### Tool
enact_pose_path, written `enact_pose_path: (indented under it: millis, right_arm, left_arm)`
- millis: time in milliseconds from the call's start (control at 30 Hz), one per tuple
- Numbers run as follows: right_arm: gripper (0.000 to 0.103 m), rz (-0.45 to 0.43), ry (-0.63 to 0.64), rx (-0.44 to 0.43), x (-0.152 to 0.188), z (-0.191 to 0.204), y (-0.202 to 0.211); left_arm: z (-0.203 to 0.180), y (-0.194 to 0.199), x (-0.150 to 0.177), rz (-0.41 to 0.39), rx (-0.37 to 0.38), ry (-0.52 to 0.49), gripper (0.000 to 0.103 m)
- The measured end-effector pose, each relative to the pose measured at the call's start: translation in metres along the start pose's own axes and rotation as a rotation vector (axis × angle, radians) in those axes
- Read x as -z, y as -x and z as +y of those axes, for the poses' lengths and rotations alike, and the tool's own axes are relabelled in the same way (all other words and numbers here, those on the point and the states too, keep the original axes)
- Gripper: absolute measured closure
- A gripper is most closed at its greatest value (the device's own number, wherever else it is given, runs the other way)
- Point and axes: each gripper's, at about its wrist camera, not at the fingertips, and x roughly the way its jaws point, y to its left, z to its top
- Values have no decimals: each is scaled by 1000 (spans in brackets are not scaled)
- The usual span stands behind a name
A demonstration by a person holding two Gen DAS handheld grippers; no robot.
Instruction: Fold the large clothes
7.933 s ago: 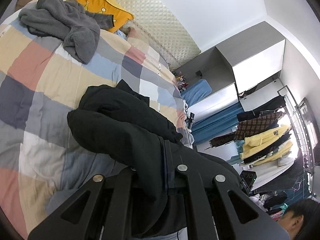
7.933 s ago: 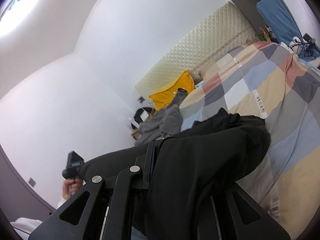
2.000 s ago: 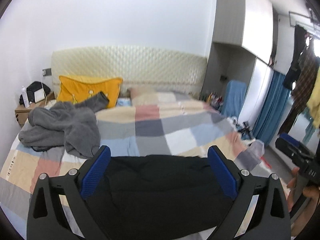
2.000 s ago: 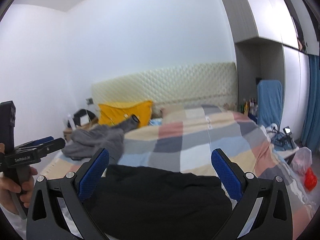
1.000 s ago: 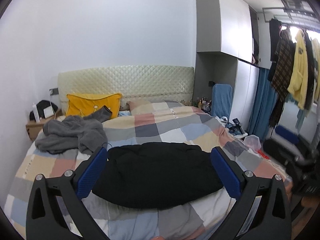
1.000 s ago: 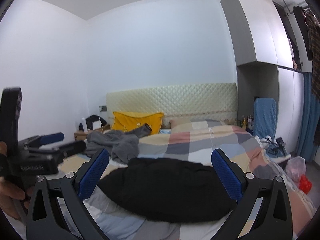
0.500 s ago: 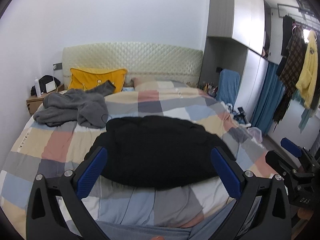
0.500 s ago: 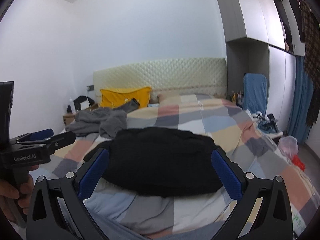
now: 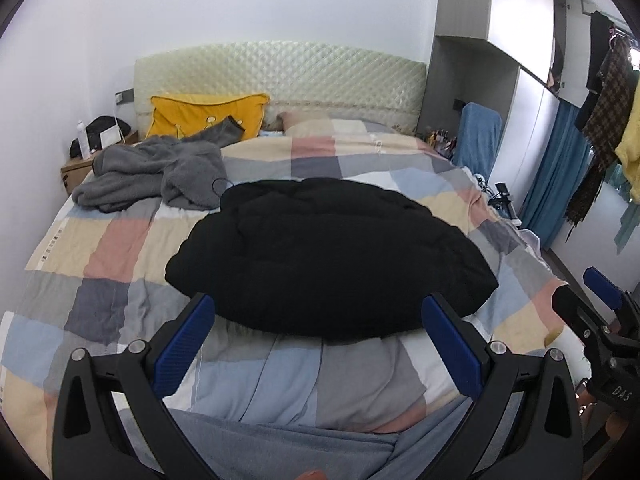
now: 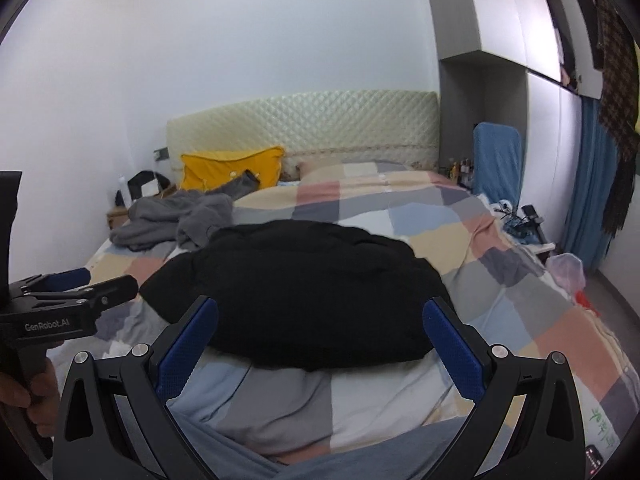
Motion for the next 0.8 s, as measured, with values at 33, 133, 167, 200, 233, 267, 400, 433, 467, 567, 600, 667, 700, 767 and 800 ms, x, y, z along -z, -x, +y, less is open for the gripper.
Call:
enact_pose_path:
  millis: [33,133,167,200,233,267,400,433,467,567,600,667,700,767,800]
  right_arm:
    - [0,8,-9,-13,1,-1,-2]
    - [0,19,-19,-28,8,-2,-11]
    - [0,25,-20,-27,10,-2,-14]
    - [0,27,-21,-28,12,-2,-16]
    - [0,30,-24,-31,14,-2,-18]
    - [0,37,-30,-34,16,-3,-21]
    - [0,51,-40,-37,18,-5,-25]
    - [0,49,-40,-36,18,-5,-25]
    - [0,49,-38,-34,18,-5,-25]
    - [0,44,-35,-30,18,-6,-26]
    - [0,43,-34,-29,18,-6,-27]
    - [0,44,-34,-30,17,-6,-27]
    - [0,44,-31,-30,17,-5,-27]
    - [0,43,-27,-29,16,-5,-27]
    - [0,43,-26,-28,15,-4,-26]
  left_arm:
    - [1,-1,2,5,0,7,0]
    - [4,-3,7,6,-2,43,0]
    - [5,-4,7,9,-4,50,0]
    - [6,-5,9,10,-4,54,0]
    - [6,-5,11,13,-6,54,0]
    - [5,-6,12,15,-12,51,0]
    - [5,-9,16,24,-24,48,0]
    - [5,-9,17,28,-23,51,0]
    - [6,-10,17,29,-24,52,0]
    - [6,-10,18,29,-42,46,0]
    - [6,-9,18,25,-51,41,0]
    - [6,-8,18,21,-58,42,0]
    - [7,-8,18,20,-57,42,0]
    - [7,-7,18,20,-57,40,0]
    - [7,-7,18,20,-57,39,0]
